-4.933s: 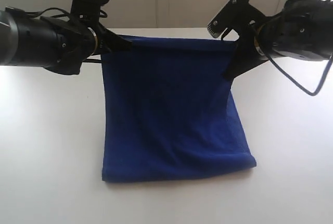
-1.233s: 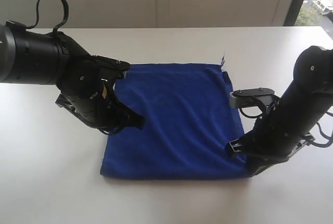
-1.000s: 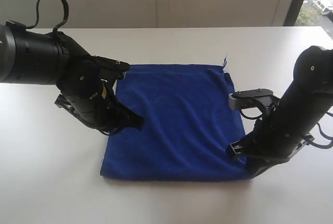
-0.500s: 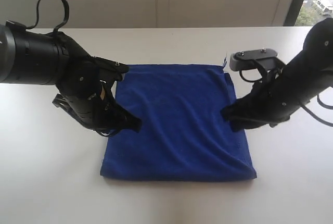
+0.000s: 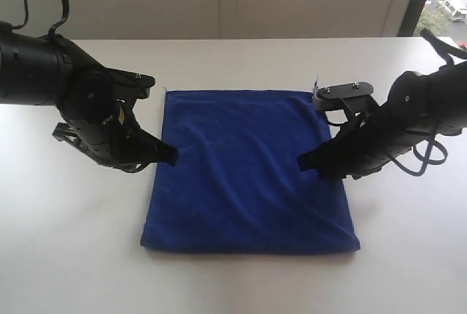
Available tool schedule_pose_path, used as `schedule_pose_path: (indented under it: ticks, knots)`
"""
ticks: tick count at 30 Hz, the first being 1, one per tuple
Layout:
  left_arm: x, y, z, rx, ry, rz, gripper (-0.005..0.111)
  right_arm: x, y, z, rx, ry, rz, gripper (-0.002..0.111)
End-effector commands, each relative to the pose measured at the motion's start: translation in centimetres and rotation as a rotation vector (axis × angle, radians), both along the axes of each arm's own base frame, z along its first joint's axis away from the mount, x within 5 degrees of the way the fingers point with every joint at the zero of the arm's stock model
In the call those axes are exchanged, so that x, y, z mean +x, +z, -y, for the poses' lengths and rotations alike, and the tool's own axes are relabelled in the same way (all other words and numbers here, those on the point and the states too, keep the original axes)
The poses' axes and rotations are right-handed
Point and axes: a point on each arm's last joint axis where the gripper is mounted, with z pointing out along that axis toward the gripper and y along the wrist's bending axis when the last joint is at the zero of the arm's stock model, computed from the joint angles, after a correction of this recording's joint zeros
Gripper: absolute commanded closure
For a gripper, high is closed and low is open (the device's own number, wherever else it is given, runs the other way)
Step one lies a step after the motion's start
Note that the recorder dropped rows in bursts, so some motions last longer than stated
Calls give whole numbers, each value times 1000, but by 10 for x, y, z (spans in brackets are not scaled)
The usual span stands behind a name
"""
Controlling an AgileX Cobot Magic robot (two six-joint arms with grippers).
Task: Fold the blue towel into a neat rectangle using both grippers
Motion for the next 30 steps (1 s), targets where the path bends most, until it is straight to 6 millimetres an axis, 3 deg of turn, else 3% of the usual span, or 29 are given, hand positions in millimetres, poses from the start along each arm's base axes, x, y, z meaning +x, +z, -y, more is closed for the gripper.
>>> schedule_pose_path:
  ticks: [1,4,7,8,11,15,17,25,30]
  knots:
    - [-2,2,-3,7,6,-6,107,2,-5,1,12,-33,0,70]
    - [-2,2,-3,3,7,-3,107,2,-6,1,13,-34,-10,75]
    - [-2,2,-3,4,7,-4,107,2,-5,0,14,-33,-10,95]
    - [-2,2,-3,4,7,-4,107,2,-4,0,15,-33,-8,96]
    - [-3,2,-4,13,10,-15,107,2,-2,0,16,-33,-1,91]
    - [-4,1,-5,25,13,-29,107,1,-2,0,16,-32,-3,67]
    - [-3,2,-5,31,-8,-14,107,-1,4,0,22,-30,-3,62]
    - [-6,26,-8,66,-171,71,107,-17,58,0,30,42,74,63]
    - [-17,40,-9,104,-252,80,107,-32,82,-1,32,98,75,77]
